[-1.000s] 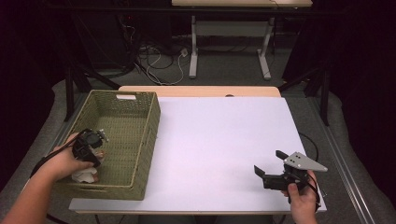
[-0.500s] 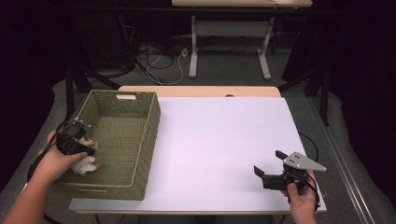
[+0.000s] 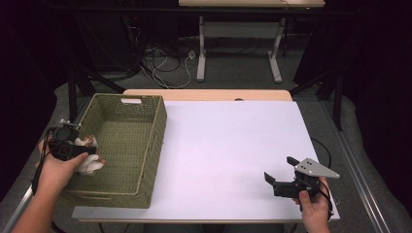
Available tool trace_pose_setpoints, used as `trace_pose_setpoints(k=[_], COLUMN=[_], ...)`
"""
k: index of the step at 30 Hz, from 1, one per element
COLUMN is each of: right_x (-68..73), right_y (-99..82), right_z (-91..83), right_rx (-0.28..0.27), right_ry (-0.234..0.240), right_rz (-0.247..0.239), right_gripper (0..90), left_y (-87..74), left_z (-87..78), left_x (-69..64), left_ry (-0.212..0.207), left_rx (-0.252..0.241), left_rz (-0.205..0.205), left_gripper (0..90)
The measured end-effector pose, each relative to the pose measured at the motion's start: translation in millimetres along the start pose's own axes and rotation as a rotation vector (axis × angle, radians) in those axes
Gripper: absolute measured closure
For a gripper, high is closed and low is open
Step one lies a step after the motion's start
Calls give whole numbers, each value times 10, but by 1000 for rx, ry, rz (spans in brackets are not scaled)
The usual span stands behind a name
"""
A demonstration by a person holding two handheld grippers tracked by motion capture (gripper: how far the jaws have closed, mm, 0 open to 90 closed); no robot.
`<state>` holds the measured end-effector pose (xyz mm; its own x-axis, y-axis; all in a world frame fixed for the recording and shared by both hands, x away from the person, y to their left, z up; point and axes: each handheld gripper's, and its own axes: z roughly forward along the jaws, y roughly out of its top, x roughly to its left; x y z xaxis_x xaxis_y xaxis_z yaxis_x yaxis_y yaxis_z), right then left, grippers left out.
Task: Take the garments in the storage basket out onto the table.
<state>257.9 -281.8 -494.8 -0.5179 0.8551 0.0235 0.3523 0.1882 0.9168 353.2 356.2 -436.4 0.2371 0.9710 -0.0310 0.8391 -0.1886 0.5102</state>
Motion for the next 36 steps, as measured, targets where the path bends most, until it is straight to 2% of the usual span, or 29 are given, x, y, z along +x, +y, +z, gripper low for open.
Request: trace_pose_setpoints(k=[3, 7, 11, 14, 20, 31, 36], right_x=[4, 4, 7, 6, 6, 7, 6], right_y=[0, 0, 1, 0, -1, -4, -6], right_z=[0, 1, 0, 0, -2, 2, 3], right_rx=[3, 0, 0, 3, 0, 6, 3], right_ry=[1, 4, 3, 3, 3, 5, 7], right_rz=[-1, -1, -1, 2, 0, -3, -4], right_gripper=[23, 24, 23, 23, 23, 23, 24], left_y=[-32, -68, -112, -149, -214, -222, -155], left_z=[-36, -76, -127, -158, -206, -231, -223], left_x=[-15, -34, -54, -68, -121, -314, -447], left_ry=[-9, 1, 8, 1, -26, -69, -94], left_rx=[-50, -103, -178, -235, -308, -395, -399], left_rz=[-20, -25, -34, -48, -65, -64, -37], left_gripper=[610, 610, 610, 610, 610, 611, 611])
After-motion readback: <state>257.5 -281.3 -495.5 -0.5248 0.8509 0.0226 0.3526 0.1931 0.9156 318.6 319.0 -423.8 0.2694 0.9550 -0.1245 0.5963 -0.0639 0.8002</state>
